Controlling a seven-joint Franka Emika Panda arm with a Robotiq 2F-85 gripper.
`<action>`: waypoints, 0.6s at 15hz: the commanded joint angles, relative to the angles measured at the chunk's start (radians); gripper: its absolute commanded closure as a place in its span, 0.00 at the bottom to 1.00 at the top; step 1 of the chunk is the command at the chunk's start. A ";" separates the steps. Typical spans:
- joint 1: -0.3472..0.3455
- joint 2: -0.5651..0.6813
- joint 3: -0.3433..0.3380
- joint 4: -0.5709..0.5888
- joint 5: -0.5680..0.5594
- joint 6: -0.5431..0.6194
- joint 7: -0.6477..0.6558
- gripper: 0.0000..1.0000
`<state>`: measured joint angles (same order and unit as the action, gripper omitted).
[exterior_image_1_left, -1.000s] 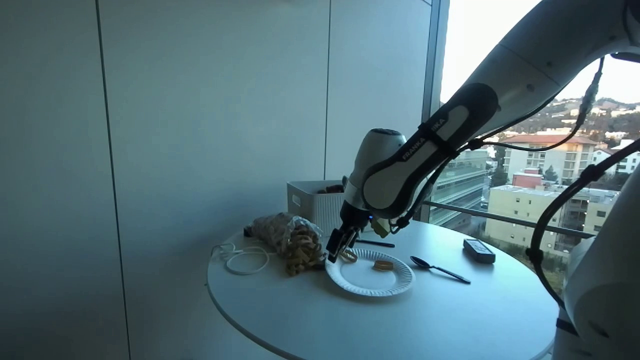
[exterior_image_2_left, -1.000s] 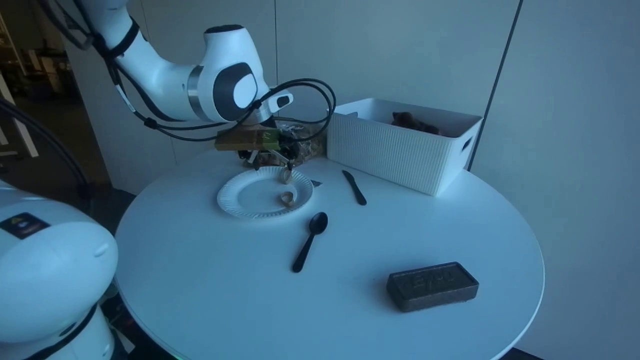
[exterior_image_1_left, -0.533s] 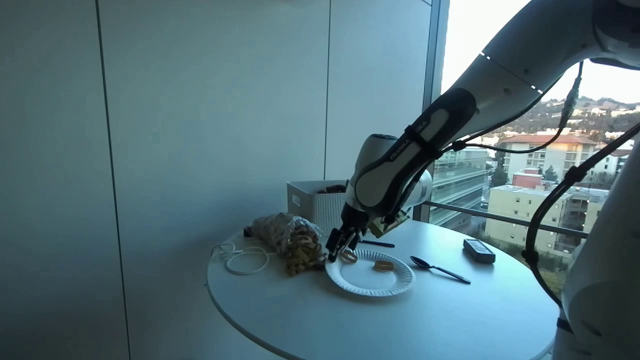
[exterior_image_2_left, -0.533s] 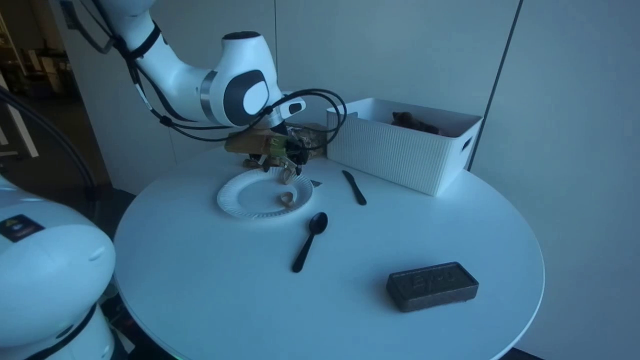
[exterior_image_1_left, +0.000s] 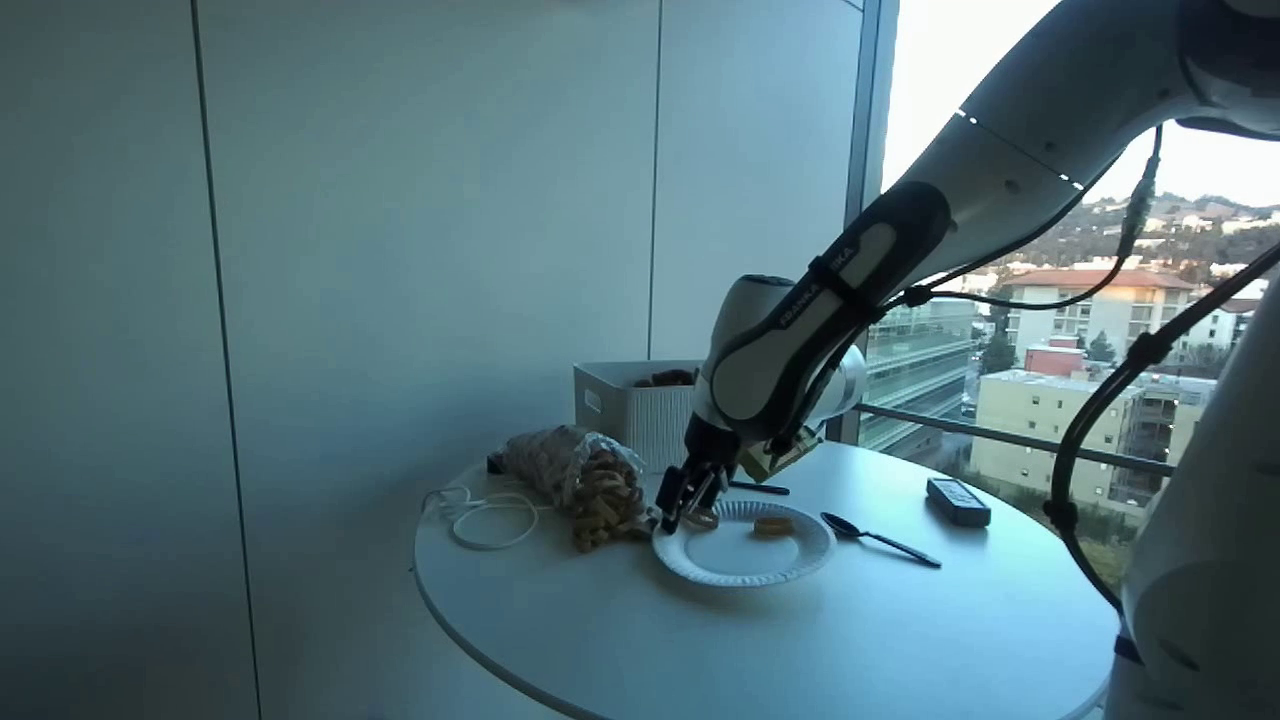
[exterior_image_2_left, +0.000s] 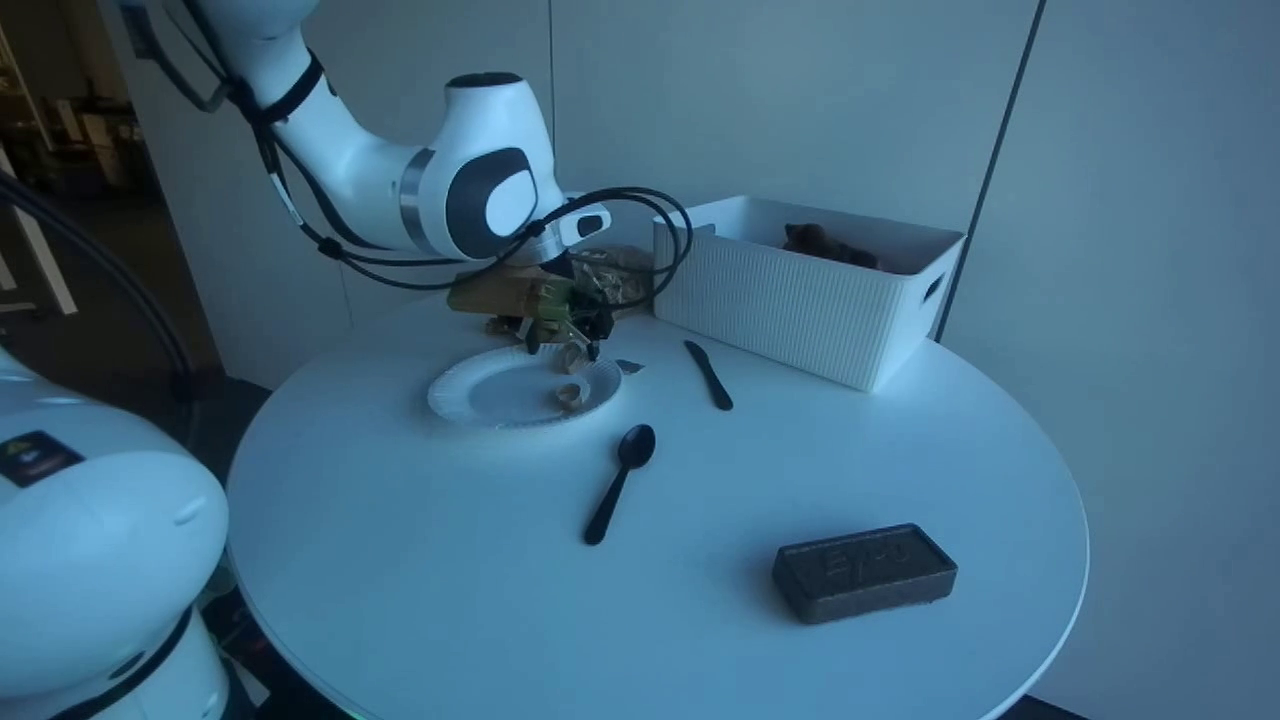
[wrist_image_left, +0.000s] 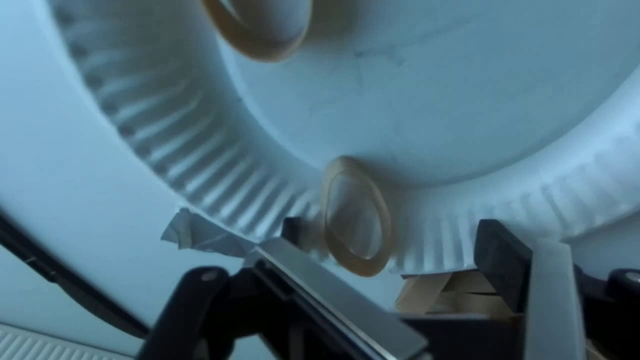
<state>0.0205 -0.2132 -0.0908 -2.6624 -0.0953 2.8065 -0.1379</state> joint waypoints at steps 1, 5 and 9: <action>0.020 -0.036 0.008 -0.024 0.073 -0.017 -0.031 0.41; 0.009 -0.060 0.023 -0.047 0.058 0.008 -0.011 0.68; -0.005 -0.082 0.039 -0.067 0.030 0.035 0.007 0.92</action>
<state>0.0341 -0.2544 -0.0753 -2.6978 -0.0522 2.8123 -0.1458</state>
